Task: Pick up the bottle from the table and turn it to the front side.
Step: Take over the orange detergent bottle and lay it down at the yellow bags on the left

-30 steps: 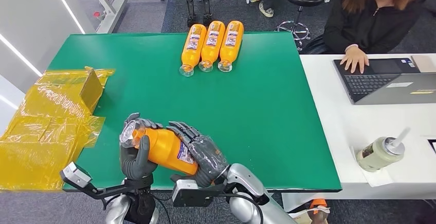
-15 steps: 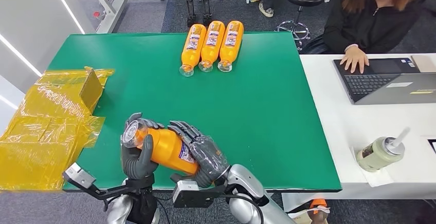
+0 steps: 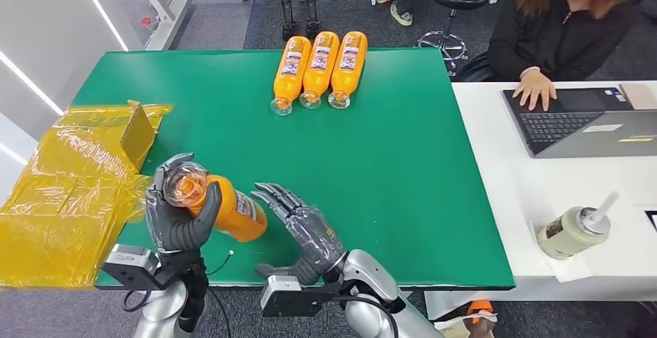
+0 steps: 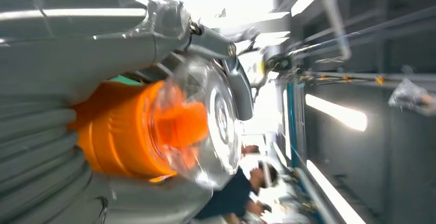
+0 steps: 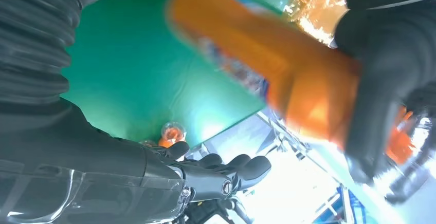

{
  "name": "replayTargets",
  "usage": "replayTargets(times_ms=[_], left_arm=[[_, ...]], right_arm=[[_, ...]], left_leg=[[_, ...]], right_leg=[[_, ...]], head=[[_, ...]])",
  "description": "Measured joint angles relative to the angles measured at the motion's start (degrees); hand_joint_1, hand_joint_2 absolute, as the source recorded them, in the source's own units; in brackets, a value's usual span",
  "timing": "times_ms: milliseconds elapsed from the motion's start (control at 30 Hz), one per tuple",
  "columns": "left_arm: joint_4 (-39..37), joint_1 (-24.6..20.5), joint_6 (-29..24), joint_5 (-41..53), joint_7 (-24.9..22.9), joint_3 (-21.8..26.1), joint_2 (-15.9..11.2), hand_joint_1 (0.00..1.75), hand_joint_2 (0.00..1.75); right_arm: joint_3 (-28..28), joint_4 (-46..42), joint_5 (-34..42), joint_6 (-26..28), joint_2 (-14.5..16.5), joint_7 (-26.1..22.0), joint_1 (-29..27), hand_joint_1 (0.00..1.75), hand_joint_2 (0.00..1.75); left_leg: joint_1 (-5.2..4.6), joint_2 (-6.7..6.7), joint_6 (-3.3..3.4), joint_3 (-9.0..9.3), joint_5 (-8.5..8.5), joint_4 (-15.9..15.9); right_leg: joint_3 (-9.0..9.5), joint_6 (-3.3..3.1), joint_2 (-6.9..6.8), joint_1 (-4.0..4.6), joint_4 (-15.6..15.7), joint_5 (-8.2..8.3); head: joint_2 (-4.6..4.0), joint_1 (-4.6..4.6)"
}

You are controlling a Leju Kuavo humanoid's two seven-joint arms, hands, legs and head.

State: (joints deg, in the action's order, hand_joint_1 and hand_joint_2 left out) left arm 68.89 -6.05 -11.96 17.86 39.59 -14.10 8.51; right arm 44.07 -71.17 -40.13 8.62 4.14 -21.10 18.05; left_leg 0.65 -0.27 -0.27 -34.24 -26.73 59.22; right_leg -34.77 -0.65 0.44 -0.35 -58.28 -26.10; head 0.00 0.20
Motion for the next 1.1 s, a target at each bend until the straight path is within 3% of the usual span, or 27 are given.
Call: replayTargets(times_ms=[100,433,667,867,1000,1100], left_arm=[[0.08,-1.15,-5.92,9.48,-0.71,0.46,-1.55,1.75,1.75],[-1.55,-4.44,-12.57,19.9,-3.59,1.06,-4.46,1.75,1.75],[-14.4,-10.68,-26.24,41.2,-11.07,1.98,-9.08,1.75,1.75],[-27.03,-15.88,-27.65,53.71,-15.4,3.1,-12.37,1.75,1.75],[-30.87,-17.39,-27.65,54.82,-16.06,3.24,-13.02,1.75,1.75],[-33.68,-18.49,-27.66,58.92,-19.15,3.25,-13.06,1.75,1.75]], right_arm=[[-0.01,-1.6,0.52,0.01,-0.22,0.78,-0.25,0.0,1.75],[-0.01,-5.24,0.55,-0.04,-0.47,1.97,-1.23,0.0,1.75],[-0.91,-5.91,3.74,2.43,-2.69,0.1,-4.6,0.0,1.75],[-2.78,-5.05,6.16,7.69,-5.44,-2.78,-10.58,0.0,1.75],[-3.05,-4.91,6.16,8.18,-6.37,-2.89,-12.32,0.0,1.75],[-3.3,-5.23,6.76,8.5,-6.79,-1.94,-13.48,0.0,1.75]], left_leg=[[0.0,0.01,0.0,0.0,0.0,0.0],[-0.01,0.01,0.0,0.0,0.0,0.01],[0.0,0.01,-0.02,0.04,0.01,0.0],[0.0,0.04,-0.05,0.01,0.02,0.0],[-0.01,0.05,-0.04,-0.01,0.02,0.0],[-0.01,0.04,-0.04,-0.01,0.02,0.0]], right_leg=[[0.0,0.0,0.01,0.0,0.0,0.0],[0.0,0.0,0.01,0.0,0.01,0.0],[0.0,0.0,0.01,0.0,0.0,0.0],[-0.03,0.0,0.1,0.0,0.0,0.0],[-0.06,0.0,0.11,0.0,0.01,0.0],[-0.07,0.0,0.1,0.0,0.02,0.0]], head=[[0.0,0.0],[0.0,0.01],[0.0,0.0],[0.0,0.01],[0.0,0.01],[0.0,0.02]])
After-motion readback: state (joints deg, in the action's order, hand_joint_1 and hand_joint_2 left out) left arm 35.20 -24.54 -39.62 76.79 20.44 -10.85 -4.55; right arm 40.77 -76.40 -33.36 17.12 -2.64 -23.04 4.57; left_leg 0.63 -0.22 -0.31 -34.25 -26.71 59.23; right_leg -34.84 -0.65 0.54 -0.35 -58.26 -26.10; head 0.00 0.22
